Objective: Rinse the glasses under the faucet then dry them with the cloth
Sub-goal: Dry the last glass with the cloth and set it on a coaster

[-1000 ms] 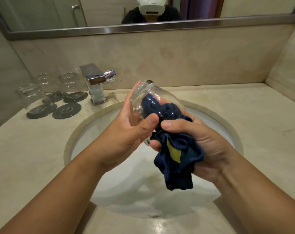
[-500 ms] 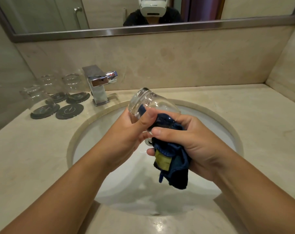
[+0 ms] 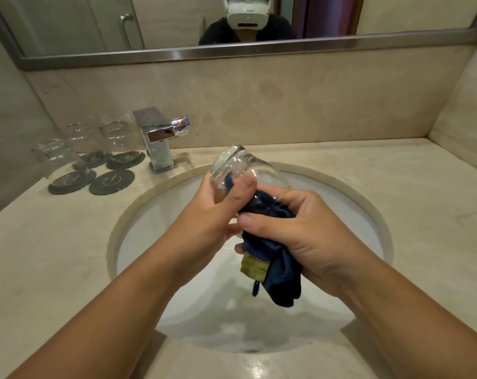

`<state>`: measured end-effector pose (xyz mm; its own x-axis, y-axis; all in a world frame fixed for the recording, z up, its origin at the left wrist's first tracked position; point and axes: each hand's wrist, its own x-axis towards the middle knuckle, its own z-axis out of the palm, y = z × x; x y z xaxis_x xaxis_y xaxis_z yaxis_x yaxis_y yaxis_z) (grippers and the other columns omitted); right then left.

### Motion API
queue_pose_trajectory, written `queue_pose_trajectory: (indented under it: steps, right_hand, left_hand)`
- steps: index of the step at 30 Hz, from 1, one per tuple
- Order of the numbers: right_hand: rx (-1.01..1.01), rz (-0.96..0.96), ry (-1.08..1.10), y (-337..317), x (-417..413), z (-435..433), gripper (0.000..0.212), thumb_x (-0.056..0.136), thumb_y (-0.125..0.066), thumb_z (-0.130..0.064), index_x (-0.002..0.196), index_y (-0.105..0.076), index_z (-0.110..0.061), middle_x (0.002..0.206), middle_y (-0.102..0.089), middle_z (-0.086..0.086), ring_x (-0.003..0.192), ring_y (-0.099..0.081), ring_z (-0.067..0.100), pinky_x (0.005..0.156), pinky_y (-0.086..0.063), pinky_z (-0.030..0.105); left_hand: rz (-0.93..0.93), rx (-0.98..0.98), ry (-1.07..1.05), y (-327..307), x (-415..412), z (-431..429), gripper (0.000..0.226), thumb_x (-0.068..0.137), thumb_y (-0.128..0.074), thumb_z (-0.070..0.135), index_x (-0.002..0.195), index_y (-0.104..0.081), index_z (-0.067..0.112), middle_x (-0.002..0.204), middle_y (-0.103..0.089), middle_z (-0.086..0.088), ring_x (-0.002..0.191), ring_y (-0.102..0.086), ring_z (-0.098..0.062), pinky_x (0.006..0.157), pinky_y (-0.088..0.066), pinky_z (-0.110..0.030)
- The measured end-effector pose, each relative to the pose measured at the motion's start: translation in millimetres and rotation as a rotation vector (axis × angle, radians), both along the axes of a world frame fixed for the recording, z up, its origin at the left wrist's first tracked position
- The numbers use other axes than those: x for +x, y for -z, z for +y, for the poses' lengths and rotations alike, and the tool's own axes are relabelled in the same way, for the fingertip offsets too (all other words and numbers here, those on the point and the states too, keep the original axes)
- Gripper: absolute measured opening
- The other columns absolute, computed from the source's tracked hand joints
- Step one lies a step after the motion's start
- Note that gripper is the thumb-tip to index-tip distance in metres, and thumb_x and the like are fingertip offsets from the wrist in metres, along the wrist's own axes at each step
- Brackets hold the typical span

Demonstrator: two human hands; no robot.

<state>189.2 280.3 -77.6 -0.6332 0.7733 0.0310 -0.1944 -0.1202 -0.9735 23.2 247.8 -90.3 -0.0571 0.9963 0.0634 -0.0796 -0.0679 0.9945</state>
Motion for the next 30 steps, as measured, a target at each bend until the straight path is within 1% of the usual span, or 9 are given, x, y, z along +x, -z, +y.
queue_pose_trajectory:
  steps: [4, 10, 12, 15, 18, 21, 23, 28, 30]
  right_hand:
    - [-0.206, 0.163, -0.048, -7, 1, -2, 0.035, 0.078, -0.080, -0.008, 0.112, -0.082, -0.018, 0.093, -0.076, 0.015, 0.070, -0.073, 0.028, 0.063, -0.063, 0.034]
    - [-0.240, 0.234, -0.062, -3, 2, 1, 0.033, 0.086, -0.073, -0.008, 0.118, -0.077, -0.014, 0.091, -0.071, 0.013, 0.068, -0.069, 0.028, 0.063, -0.060, 0.037]
    - [-0.190, 0.211, -0.031, -2, 1, 2, 0.034, 0.083, -0.073, -0.007, 0.117, -0.078, -0.013, 0.095, -0.075, 0.011, 0.071, -0.071, 0.028, 0.068, -0.063, 0.038]
    - [-0.001, 0.068, 0.058, 4, -1, 4, 0.034, 0.089, -0.075, 0.000, 0.119, -0.080, -0.016, 0.111, -0.080, 0.011, 0.094, -0.077, 0.031, 0.091, -0.063, 0.049]
    - [0.043, 0.029, 0.068, 6, -3, 2, 0.030, 0.090, -0.077, -0.002, 0.117, -0.081, -0.015, 0.108, -0.081, 0.012, 0.097, -0.077, 0.031, 0.098, -0.060, 0.058]
    - [-0.146, 0.179, -0.050, -3, 1, 2, 0.033, 0.085, -0.080, -0.005, 0.118, -0.079, -0.012, 0.096, -0.076, 0.012, 0.074, -0.073, 0.026, 0.073, -0.066, 0.044]
    - [-0.235, 0.271, -0.116, -6, 4, 2, 0.036, 0.087, -0.075, -0.008, 0.123, -0.074, -0.011, 0.095, -0.071, 0.014, 0.068, -0.070, 0.026, 0.060, -0.061, 0.036]
    - [-0.207, 0.238, -0.092, -4, 5, 5, 0.042, 0.088, -0.074, -0.006, 0.129, -0.071, -0.007, 0.102, -0.074, 0.014, 0.070, -0.071, 0.029, 0.063, -0.061, 0.037]
    - [-0.145, 0.195, -0.046, -2, 3, 5, 0.041, 0.086, -0.077, -0.003, 0.127, -0.073, -0.008, 0.109, -0.078, 0.014, 0.078, -0.074, 0.031, 0.071, -0.065, 0.040]
  left_hand:
    - [-0.017, 0.078, 0.045, -5, -6, -1, 0.074, 0.079, -0.068, 0.045, 0.143, -0.051, 0.012, 0.129, -0.076, -0.005, 0.126, -0.071, -0.021, 0.098, -0.059, -0.031]
    - [-0.080, 0.065, 0.072, -4, -4, -1, 0.057, 0.103, -0.064, 0.031, 0.155, -0.045, 0.018, 0.136, -0.073, -0.004, 0.124, -0.070, -0.016, 0.079, -0.060, -0.022]
    - [-0.026, 0.037, 0.034, -2, -5, 0, 0.061, 0.097, -0.061, 0.042, 0.152, -0.049, 0.020, 0.140, -0.071, -0.005, 0.130, -0.067, -0.023, 0.090, -0.063, -0.036]
    - [0.044, 0.016, -0.018, -3, -2, 1, 0.072, 0.093, -0.057, 0.059, 0.145, -0.056, 0.010, 0.136, -0.072, -0.011, 0.133, -0.065, -0.031, 0.117, -0.048, -0.057]
    - [0.044, 0.057, -0.018, -1, -1, 2, 0.069, 0.095, -0.068, 0.058, 0.134, -0.063, 0.002, 0.128, -0.075, -0.018, 0.126, -0.070, -0.034, 0.112, -0.055, -0.052]
    - [-0.018, 0.128, -0.024, -2, -6, 2, 0.074, 0.080, -0.072, 0.047, 0.138, -0.058, 0.003, 0.131, -0.075, -0.014, 0.126, -0.071, -0.030, 0.098, -0.060, -0.034]
    - [-0.075, 0.143, 0.026, -2, -8, 2, 0.079, 0.082, -0.073, 0.042, 0.148, -0.049, 0.008, 0.140, -0.071, -0.012, 0.130, -0.069, -0.028, 0.093, -0.060, -0.032]
    - [-0.058, 0.091, 0.083, -5, -8, -1, 0.065, 0.098, -0.071, 0.039, 0.155, -0.046, 0.022, 0.148, -0.066, -0.005, 0.132, -0.065, -0.018, 0.081, -0.059, -0.025]
    - [-0.019, 0.058, 0.036, -5, -8, -1, 0.059, 0.099, -0.057, 0.047, 0.151, -0.052, 0.019, 0.144, -0.068, -0.004, 0.131, -0.064, -0.025, 0.089, -0.061, -0.035]
